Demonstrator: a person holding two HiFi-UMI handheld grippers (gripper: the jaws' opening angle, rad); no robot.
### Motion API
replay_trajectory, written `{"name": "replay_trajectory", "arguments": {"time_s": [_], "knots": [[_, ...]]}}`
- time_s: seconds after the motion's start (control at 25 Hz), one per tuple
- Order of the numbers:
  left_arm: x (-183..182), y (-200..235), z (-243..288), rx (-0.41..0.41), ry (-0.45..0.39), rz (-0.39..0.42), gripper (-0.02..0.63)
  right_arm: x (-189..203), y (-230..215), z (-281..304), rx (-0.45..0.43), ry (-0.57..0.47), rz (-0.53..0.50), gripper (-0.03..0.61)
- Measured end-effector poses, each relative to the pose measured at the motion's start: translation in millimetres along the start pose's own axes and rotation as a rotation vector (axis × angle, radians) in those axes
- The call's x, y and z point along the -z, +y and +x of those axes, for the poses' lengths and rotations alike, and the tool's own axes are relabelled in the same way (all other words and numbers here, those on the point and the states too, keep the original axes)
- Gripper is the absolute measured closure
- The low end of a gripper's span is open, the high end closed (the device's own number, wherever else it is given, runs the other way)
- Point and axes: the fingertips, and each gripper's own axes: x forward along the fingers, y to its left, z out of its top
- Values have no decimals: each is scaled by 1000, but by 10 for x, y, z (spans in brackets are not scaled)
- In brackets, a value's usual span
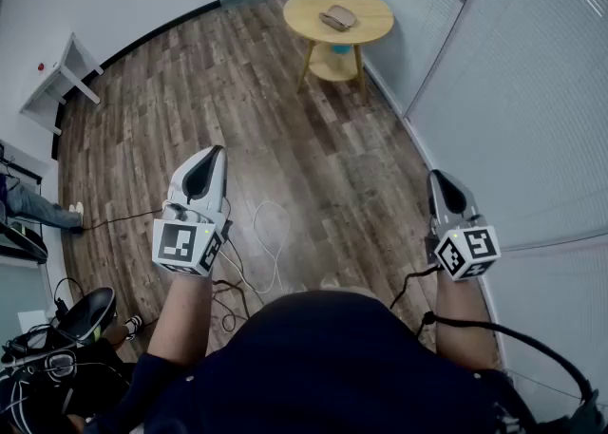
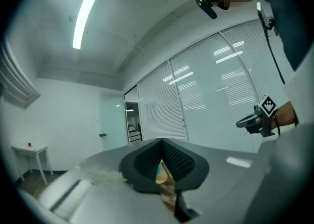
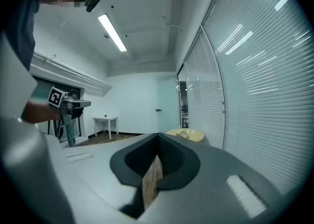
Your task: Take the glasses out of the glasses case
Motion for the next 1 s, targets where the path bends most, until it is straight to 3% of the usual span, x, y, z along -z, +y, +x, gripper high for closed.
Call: {"name": "replay_trajectory", "arguments": {"time_s": [0.28,0.6,1.0], "knots": [[-36,12,-10,12,10,51,611,-35,51,0,1,6,-9,571],[-166,-33,-105,15,5,29,611,-145,167,-11,-26,8,12,571],[-247,17,-134,22,21,29,611,-204,220,38,11,12,-3,571]]}}
